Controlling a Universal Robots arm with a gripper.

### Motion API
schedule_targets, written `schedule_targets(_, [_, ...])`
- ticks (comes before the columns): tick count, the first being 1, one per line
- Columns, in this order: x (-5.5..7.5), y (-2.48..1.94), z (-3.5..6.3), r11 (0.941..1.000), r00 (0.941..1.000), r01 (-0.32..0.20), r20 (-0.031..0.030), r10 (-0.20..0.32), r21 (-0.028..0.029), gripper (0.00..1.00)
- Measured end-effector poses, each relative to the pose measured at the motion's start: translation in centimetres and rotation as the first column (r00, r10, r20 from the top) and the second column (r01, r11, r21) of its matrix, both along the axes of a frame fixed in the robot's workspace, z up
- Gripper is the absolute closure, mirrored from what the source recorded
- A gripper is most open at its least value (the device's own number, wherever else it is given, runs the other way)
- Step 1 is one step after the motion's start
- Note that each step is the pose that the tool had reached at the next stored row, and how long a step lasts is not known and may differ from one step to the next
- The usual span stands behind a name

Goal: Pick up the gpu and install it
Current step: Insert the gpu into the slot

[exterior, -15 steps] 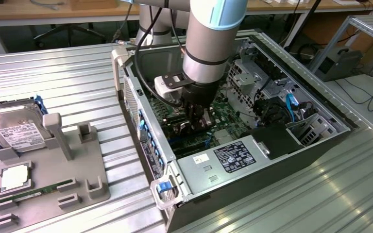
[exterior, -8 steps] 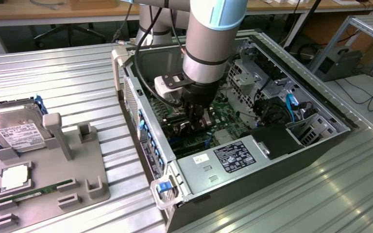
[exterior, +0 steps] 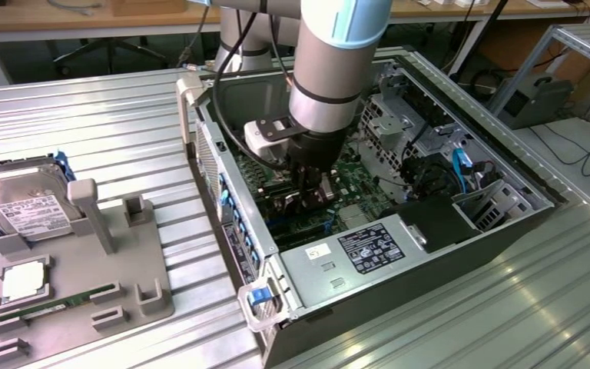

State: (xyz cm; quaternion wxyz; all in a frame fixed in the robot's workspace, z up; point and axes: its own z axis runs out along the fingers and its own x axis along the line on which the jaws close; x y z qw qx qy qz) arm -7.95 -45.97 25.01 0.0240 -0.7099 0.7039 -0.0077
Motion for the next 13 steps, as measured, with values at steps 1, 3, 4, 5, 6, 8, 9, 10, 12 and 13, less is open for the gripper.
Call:
schedule_targets(1, [0.0,-0.01,0.13,1.0,1.0,0.0,-0.0001,0.0,-0.0003,0.66])
schedule_targets(3, [0.0,0.0,0.39,1.0,1.0,0.0,0.0001,0.0,0.0001,0.66])
schedule_targets(4, [0.01,0.0,0.5,1.0,1.0,0.0,0.0001,0.0,0.0001,0.66])
schedule_targets(5, [0.01,0.0,0.59,1.0,1.0,0.0,0.0,0.0,0.0,0.66])
schedule_targets(6, [0.02,0.0,0.67,1.0,1.0,0.0,0.0001,0.0,0.0001,0.66])
schedule_targets(8, [0.02,0.0,0.72,1.0,1.0,0.0,-0.0001,0.0,0.0004,0.66])
schedule_targets(9, [0.03,0.0,0.79,1.0,1.0,0.0,-0.0005,0.0,-0.0001,0.66])
schedule_targets(10, [0.04,0.0,0.9,1.0,1.0,0.0,-0.0008,0.0,-0.0001,0.66])
schedule_targets(12, [0.06,0.0,0.97,1.0,1.0,0.0,-0.0008,0.0,0.0002,0.66])
schedule_targets(13, [0.05,0.0,0.97,1.0,1.0,0.0,-0.0008,0.0,0.0002,0.66])
